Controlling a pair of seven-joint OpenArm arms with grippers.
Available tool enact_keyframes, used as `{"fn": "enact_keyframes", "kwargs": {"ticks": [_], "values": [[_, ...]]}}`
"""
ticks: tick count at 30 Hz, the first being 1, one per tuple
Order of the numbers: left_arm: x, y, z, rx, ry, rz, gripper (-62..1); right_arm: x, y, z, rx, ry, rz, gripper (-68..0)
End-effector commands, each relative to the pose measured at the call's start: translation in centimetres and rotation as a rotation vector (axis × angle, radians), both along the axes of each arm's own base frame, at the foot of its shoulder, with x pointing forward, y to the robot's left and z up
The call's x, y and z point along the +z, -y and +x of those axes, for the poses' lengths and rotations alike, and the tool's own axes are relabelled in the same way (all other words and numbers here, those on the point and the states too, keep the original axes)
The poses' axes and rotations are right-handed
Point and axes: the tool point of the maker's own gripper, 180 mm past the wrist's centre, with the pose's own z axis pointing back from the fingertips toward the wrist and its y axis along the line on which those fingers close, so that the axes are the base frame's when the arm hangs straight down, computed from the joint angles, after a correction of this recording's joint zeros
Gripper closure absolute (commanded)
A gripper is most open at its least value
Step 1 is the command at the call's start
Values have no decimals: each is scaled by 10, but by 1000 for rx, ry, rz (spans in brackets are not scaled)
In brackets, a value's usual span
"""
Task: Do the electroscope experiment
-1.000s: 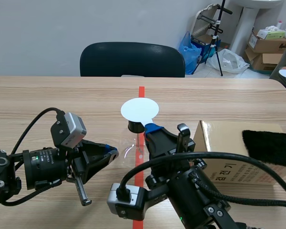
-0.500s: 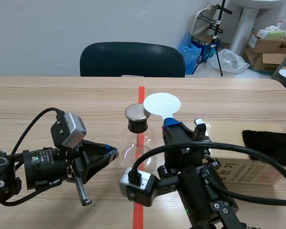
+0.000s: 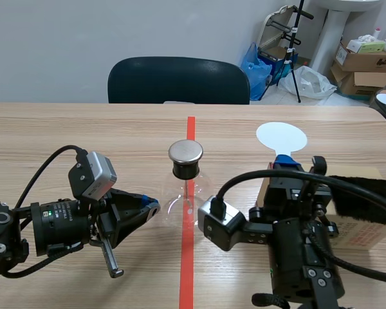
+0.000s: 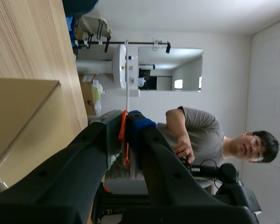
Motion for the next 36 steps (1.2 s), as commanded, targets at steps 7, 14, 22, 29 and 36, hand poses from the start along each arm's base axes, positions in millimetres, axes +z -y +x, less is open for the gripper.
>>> {"fn": "enact_keyframes", "kwargs": {"ticks": [7, 14, 22, 29, 36], "values": [[12, 3, 6, 0, 29, -30, -29, 15, 9, 7, -44, 53, 16, -10], [12, 3, 6, 0, 29, -30, -29, 15, 12, 7, -62, 53, 17, -10], [12, 3, 6, 0, 29, -30, -30, 15, -9, 7, 55, 52, 9, -10], [12, 3, 6, 0, 29, -30, -30, 15, -42, 2, 236, 51, -4, -10], [12, 3, 6, 0, 29, -30, -29, 15, -69, -5, 397, 52, -16, -10]]}}
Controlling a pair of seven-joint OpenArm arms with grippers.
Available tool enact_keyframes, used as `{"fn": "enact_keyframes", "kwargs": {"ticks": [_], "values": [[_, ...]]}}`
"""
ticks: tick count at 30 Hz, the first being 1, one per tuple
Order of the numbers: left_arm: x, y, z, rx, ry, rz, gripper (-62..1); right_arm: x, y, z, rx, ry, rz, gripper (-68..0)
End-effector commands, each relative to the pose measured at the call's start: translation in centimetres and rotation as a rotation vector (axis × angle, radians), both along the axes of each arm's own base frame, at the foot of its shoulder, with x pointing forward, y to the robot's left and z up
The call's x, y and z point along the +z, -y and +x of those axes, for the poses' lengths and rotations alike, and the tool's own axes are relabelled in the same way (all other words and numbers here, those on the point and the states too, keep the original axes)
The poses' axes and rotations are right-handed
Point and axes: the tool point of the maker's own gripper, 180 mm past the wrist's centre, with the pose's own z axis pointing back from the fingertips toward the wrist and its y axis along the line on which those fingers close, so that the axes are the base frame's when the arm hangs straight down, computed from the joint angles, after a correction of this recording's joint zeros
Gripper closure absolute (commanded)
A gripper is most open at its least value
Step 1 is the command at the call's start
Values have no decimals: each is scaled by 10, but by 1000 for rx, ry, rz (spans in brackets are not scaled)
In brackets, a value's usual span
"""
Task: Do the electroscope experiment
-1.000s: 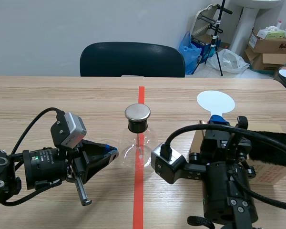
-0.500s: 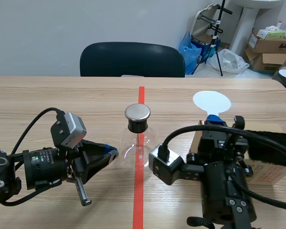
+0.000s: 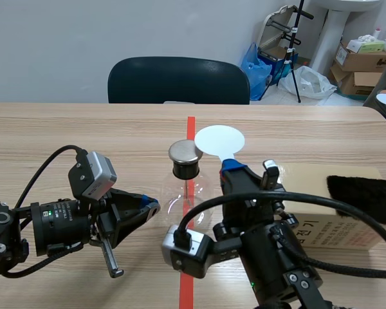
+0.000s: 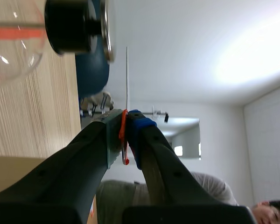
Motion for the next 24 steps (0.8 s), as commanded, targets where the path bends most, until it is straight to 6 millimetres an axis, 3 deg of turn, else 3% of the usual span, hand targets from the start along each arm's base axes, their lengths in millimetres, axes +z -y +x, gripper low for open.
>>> {"fn": "enact_keyframes", "kwargs": {"ticks": [1, 11, 24], "values": [[12, 3, 6, 0, 29, -30, -30, 16, -4, 6, 30, 56, 11, -10], [12, 3, 6, 0, 29, -30, -30, 15, -27, -6, 174, 54, 1, -10], [12, 3, 6, 0, 29, -30, -29, 15, -29, -7, 182, 54, 0, -10]]}}
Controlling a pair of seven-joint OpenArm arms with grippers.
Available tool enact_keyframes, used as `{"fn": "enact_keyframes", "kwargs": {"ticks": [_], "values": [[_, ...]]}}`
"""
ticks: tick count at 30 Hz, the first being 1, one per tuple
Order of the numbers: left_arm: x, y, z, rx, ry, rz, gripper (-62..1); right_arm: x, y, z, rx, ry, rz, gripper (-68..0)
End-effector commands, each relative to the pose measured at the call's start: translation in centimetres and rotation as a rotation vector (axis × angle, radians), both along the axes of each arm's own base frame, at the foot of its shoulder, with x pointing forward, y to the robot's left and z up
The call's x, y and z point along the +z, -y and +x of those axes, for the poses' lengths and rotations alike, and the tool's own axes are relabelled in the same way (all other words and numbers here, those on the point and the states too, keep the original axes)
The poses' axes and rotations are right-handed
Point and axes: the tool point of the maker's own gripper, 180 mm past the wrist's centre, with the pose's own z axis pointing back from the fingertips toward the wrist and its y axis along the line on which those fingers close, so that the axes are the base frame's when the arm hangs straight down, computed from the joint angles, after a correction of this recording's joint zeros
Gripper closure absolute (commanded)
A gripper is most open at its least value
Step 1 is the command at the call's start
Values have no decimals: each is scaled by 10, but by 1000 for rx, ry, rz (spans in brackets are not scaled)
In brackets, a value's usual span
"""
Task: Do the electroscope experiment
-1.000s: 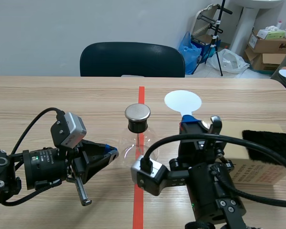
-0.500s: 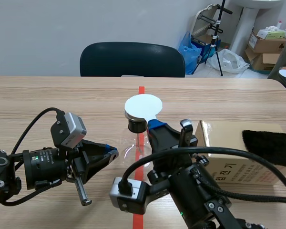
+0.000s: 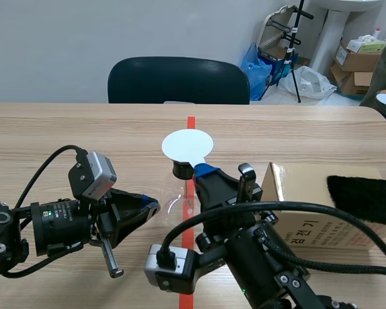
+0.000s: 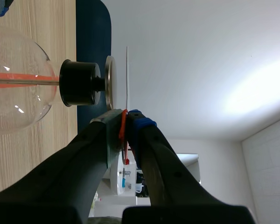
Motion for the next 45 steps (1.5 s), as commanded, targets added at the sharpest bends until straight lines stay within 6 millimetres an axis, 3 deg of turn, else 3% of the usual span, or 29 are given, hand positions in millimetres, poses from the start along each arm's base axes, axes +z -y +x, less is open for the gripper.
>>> {"fn": "enact_keyframes", "kwargs": {"ticks": [1, 35, 45], "values": [[12, 3, 6, 0, 29, -30, -29, 14, 0, 4, 5, 45, 13, -10], [12, 3, 6, 0, 29, -30, -30, 13, 1, 5, -2, 45, 14, -10], [12, 3, 6, 0, 29, -30, -30, 15, 26, 18, -159, 46, 26, -10]]}}
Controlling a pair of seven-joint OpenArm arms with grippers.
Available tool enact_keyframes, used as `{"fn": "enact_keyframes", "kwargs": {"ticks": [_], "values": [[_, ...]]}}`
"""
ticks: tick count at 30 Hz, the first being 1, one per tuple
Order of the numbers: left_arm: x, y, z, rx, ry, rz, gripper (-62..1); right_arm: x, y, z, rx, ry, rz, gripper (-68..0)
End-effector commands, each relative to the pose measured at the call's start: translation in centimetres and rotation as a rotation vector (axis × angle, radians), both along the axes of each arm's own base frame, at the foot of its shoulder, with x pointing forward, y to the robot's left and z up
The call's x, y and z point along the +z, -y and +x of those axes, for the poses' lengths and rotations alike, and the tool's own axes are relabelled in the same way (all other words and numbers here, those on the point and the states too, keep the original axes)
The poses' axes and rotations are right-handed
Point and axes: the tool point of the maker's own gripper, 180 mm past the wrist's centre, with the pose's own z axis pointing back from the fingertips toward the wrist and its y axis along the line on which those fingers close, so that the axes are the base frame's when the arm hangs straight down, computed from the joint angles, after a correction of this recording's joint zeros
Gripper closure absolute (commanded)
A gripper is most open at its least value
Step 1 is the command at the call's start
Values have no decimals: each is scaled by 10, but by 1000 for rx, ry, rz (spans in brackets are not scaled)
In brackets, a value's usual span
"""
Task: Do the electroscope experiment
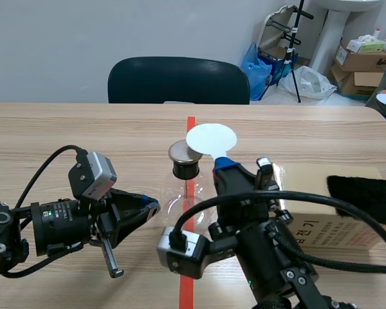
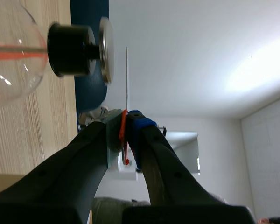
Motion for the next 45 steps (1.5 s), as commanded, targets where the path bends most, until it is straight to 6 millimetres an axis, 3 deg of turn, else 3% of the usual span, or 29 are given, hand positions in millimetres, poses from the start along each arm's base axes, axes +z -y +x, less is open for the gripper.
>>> {"fn": "enact_keyframes", "kwargs": {"ticks": [1, 13, 24, 32, 45], "values": [[12, 3, 6, 0, 29, -30, -30, 14, 6, 7, -29, 45, 16, -10], [12, 3, 6, 0, 29, -30, -30, 15, 60, 18, -339, 47, 40, -10], [12, 3, 6, 0, 29, -30, -29, 15, 79, 18, -443, 47, 48, -10], [12, 3, 6, 0, 29, -30, -29, 15, 66, 18, -373, 47, 42, -10], [12, 3, 6, 0, 29, -30, -30, 14, 5, 6, -25, 45, 16, -10]]}}
